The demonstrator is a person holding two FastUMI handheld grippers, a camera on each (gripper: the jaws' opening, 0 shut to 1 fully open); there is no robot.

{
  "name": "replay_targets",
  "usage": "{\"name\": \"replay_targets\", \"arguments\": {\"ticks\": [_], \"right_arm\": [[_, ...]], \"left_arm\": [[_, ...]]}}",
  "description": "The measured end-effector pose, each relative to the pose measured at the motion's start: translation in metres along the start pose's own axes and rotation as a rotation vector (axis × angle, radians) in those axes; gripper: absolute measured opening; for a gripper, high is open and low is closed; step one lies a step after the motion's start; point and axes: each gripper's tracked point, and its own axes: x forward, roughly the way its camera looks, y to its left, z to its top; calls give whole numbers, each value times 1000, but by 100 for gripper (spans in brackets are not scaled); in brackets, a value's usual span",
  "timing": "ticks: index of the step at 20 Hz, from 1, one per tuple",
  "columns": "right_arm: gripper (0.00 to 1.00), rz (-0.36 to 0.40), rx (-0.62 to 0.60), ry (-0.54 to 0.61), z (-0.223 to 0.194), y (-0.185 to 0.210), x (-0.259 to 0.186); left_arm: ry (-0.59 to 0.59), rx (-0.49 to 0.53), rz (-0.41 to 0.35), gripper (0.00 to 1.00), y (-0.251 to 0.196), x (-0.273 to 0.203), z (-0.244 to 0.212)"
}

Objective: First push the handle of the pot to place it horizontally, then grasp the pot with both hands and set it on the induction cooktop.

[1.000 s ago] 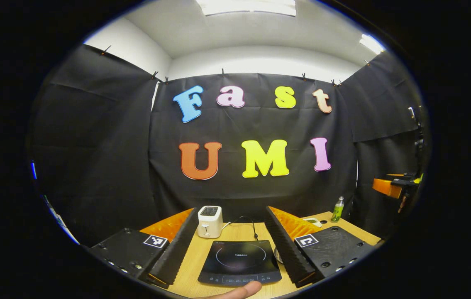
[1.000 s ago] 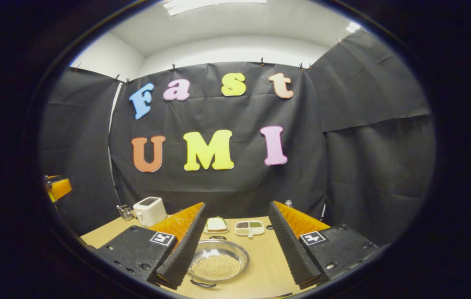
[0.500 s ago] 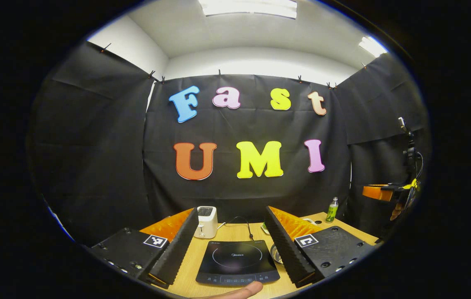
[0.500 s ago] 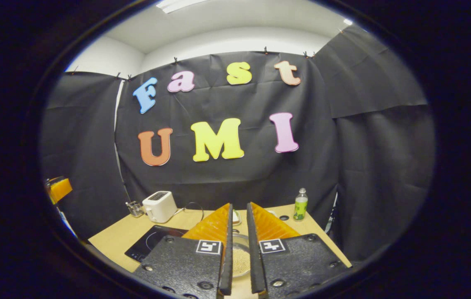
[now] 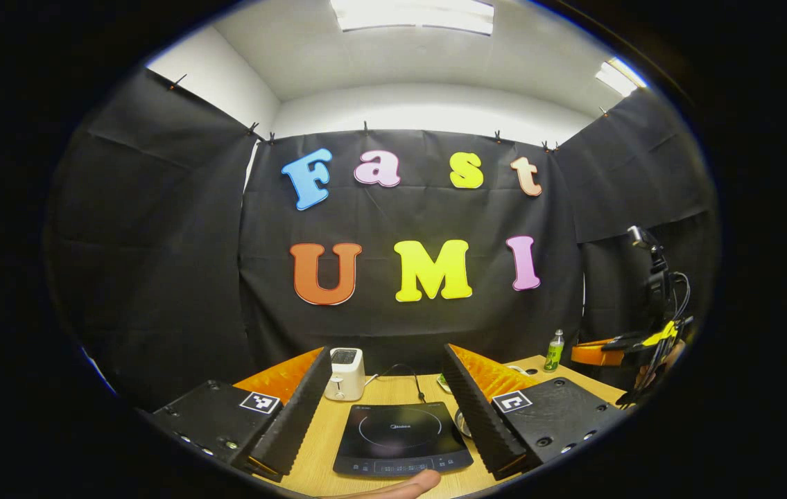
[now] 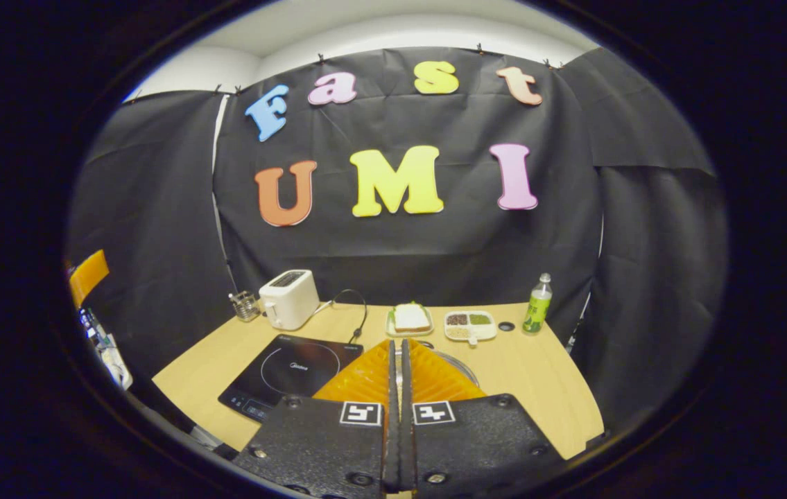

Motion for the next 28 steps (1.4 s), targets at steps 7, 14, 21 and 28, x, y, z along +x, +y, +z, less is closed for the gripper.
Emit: {"name": "replay_targets", "arguments": {"ticks": [7,14,21,28], "right_arm": [[4,13,-18,215,-75,36,37],[4,46,-33,422,-142,59,56],[4,108,-30,571,-193,76,55],[4,121,35,687,-235,74,57]], "left_arm": [[4,7,25,95,14,-14,-1],[18,0,44,95,26,-16,-8],[36,-5,21,95,21,-12,-20],[41,19,1,95,12,-15,-25]]}}
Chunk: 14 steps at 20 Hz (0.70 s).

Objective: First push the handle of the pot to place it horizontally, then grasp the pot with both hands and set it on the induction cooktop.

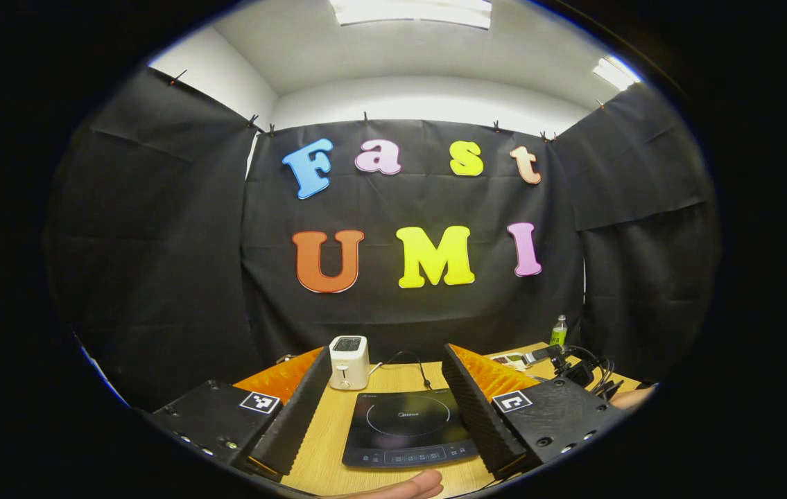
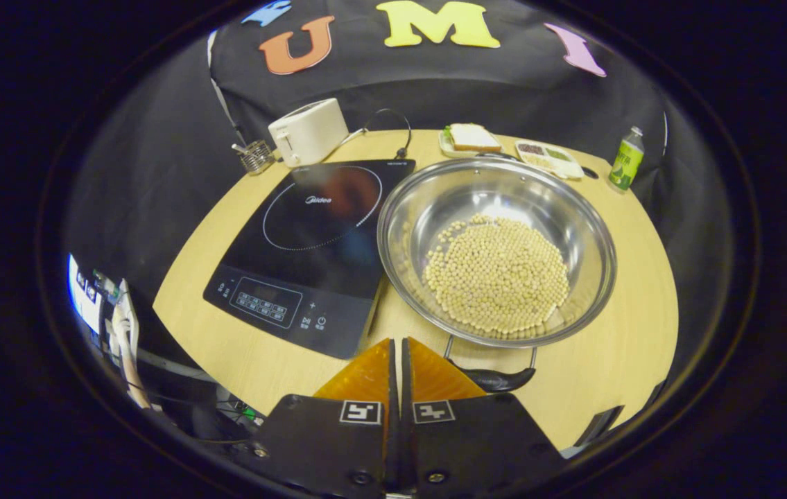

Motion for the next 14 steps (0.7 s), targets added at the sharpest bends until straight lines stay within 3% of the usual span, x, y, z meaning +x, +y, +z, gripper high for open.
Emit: {"name": "replay_targets", "arguments": {"ticks": [3,5,14], "right_arm": [[0,-2,18,12,-5,-8,8],[4,-27,12,-4,-3,-17,10],[4,6,51,-5,-9,-26,12]], "left_arm": [[8,-4,-7,95,0,3,-4],[14,-9,-5,95,1,3,-7],[13,-9,-17,95,-2,2,-7]]}}
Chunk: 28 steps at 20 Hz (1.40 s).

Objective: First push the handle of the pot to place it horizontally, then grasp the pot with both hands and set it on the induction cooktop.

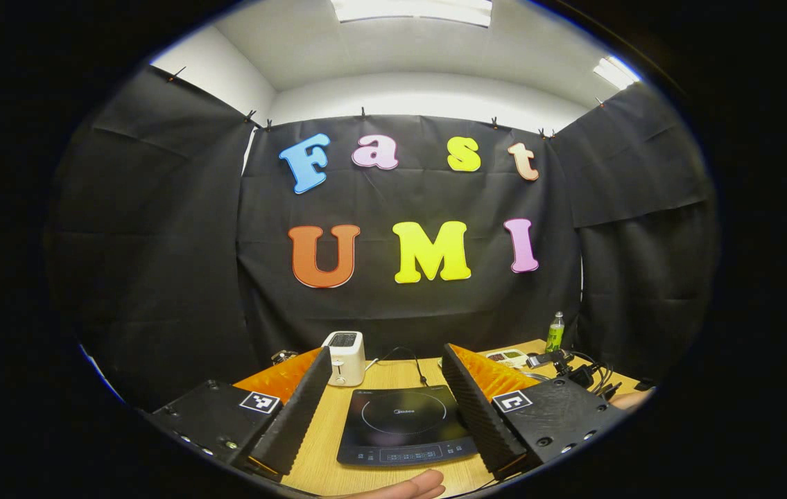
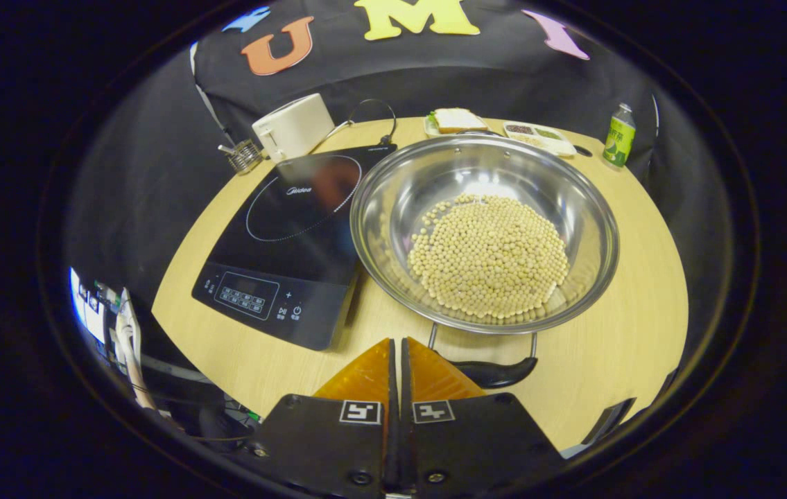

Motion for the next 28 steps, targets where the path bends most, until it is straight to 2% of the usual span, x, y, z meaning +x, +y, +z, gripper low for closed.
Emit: {"name": "replay_targets", "arguments": {"ticks": [1,6,10,11,13,14,18,19,20,26,28], "right_arm": [[1,-4,8,1,0,-4,0],[4,-15,35,1,-1,-18,1],[0,-10,40,-2,-3,-27,-3],[4,-9,40,-2,-3,-29,-3],[4,-10,29,-6,-3,-33,-5],[0,-16,22,-4,-3,-36,-5],[1,-19,1,-3,-4,-44,-8],[4,-15,0,-2,-4,-46,-9],[0,-12,2,1,-5,-49,-9],[0,-17,-9,3,-7,-63,-15],[4,-16,-13,4,-6,-66,-16]], "left_arm": [[-2,1,0,95,0,-1,1],[-6,-2,-8,95,-2,-3,1],[-13,-4,-14,95,-3,-5,4],[-14,-2,-9,95,-2,-5,2],[-16,8,-6,95,-3,-5,1],[-15,13,-5,95,-4,-4,1],[-16,19,-16,95,-11,-6,0],[-16,20,-19,95,-12,-5,-1],[-15,22,-22,95,-13,-5,-2],[1,21,-30,95,-15,-3,-9],[3,15,-32,95,-16,-4,-10]]}}
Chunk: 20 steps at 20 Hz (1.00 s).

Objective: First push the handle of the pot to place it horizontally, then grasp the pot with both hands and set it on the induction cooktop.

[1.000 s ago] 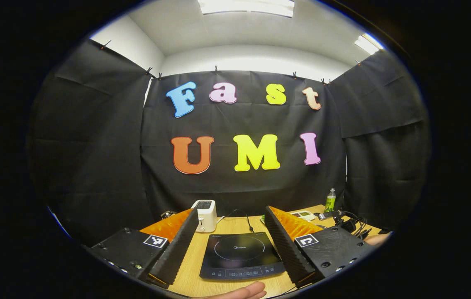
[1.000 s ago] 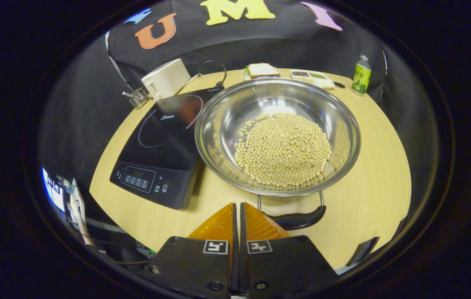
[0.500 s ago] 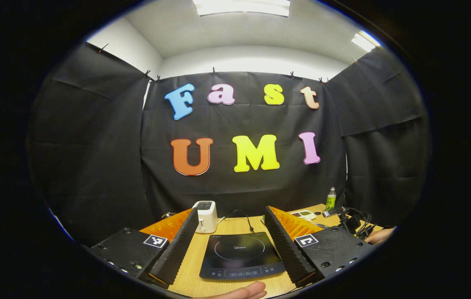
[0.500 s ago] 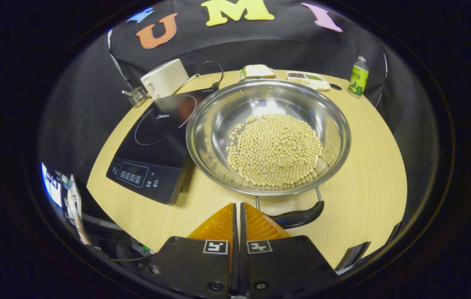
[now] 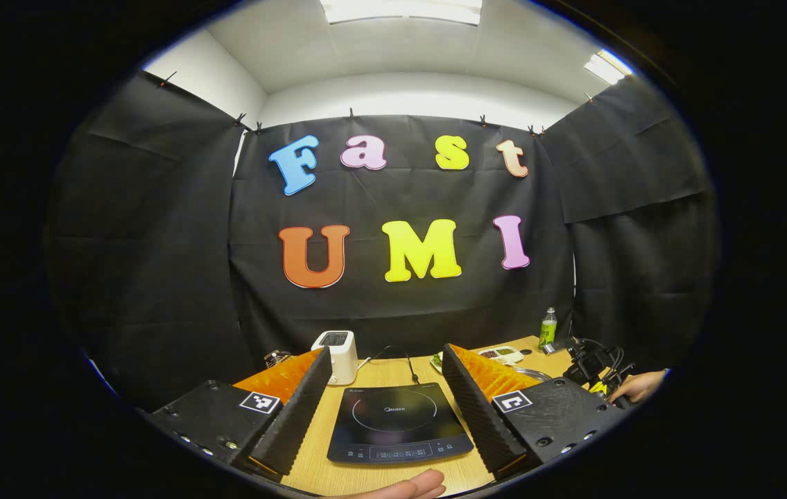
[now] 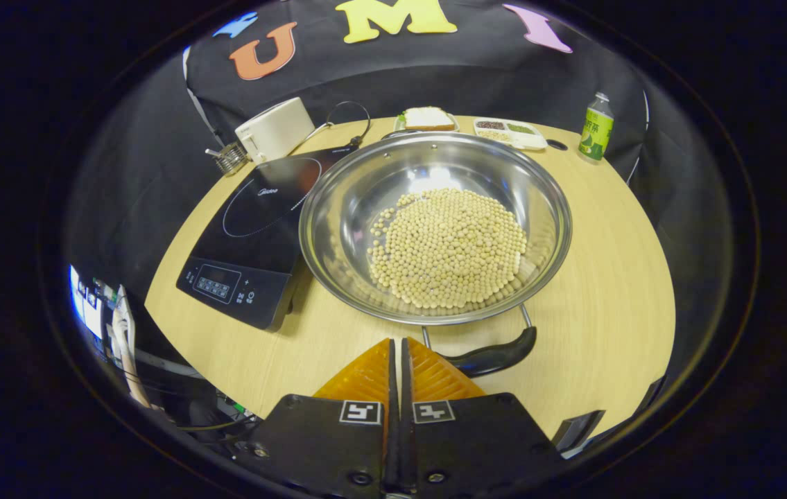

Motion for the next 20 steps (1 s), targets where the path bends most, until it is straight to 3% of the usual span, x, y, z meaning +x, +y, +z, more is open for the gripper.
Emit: {"name": "replay_targets", "arguments": {"ticks": [2,12,20], "right_arm": [[0,-3,-14,-2,1,-4,0],[4,-17,-50,-18,3,-21,-2],[1,-95,-118,-45,8,-52,-4]], "left_arm": [[-6,-5,-1,95,0,0,1],[-23,6,-31,95,-14,-9,2],[-10,1,-38,95,-22,-9,-5]]}}
